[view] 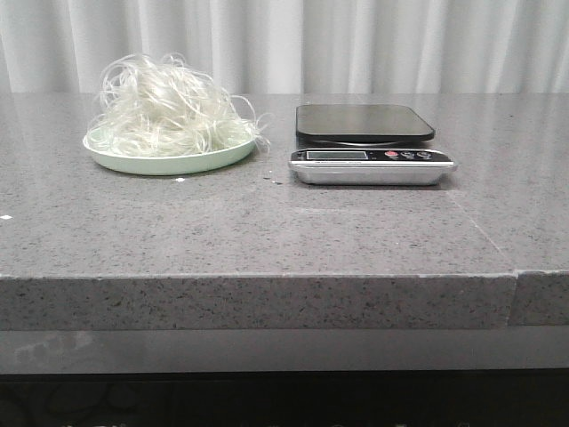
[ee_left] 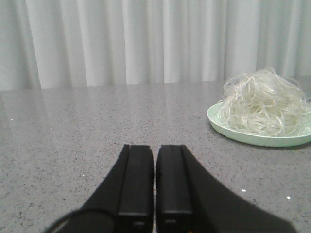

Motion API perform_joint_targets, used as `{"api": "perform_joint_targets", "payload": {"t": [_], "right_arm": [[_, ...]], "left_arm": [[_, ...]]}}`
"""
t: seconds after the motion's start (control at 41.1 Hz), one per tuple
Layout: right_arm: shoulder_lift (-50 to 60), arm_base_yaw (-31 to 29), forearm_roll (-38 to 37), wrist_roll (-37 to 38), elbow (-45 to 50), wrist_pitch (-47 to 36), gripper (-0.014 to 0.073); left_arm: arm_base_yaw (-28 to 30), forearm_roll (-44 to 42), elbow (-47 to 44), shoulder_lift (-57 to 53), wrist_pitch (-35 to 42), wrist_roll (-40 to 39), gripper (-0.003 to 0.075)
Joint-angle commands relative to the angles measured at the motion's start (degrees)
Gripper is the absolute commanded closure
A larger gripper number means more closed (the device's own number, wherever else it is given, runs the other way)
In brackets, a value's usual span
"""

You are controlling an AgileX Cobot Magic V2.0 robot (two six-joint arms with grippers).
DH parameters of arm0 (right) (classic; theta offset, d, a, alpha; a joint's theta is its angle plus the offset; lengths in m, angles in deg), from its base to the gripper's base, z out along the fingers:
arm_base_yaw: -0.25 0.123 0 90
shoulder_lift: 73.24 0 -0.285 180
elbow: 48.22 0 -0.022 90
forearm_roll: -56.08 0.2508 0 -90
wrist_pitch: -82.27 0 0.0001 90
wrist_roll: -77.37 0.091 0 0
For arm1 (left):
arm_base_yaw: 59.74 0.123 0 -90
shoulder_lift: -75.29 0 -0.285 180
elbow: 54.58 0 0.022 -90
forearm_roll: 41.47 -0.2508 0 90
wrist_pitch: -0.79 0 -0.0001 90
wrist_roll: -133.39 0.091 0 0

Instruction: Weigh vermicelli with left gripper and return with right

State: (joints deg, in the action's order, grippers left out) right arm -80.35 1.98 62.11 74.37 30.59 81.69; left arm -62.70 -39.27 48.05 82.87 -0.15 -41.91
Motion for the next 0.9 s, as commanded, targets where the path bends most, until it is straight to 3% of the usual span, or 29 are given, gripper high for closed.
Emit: {"api": "perform_joint_targets", "payload": {"t": [0.0, 0.146, 0.316, 0.632, 0.875], "right_arm": [[0.86, -0.26, 0.11, 0.07, -0.69, -7.29, 0.0449], [0.86, -0.26, 0.11, 0.07, -4.88, -5.34, 0.0449], [0.81, -0.26, 0.11, 0.02, -15.03, 5.1, 0.0449], [-4.55, -0.26, 0.11, 0.02, -33.16, 18.86, 0.0449], [-16.52, -0.26, 0.11, 0.02, -44.2, 25.21, 0.0449]], "left_arm": [[0.01, 0.04, 0.16, -1.15, 5.95, -0.2, 0.0579], [0.01, 0.32, 4.06, -1.15, 6.45, -0.2, 0.0579], [0.01, 3.99, 13.28, -1.04, 4.93, -0.2, 0.0579], [0.01, 3.99, 32.49, 0.89, -8.77, -0.2, 0.0579], [0.01, 3.99, 44.31, 12.18, -18.13, -0.2, 0.0579]]}}
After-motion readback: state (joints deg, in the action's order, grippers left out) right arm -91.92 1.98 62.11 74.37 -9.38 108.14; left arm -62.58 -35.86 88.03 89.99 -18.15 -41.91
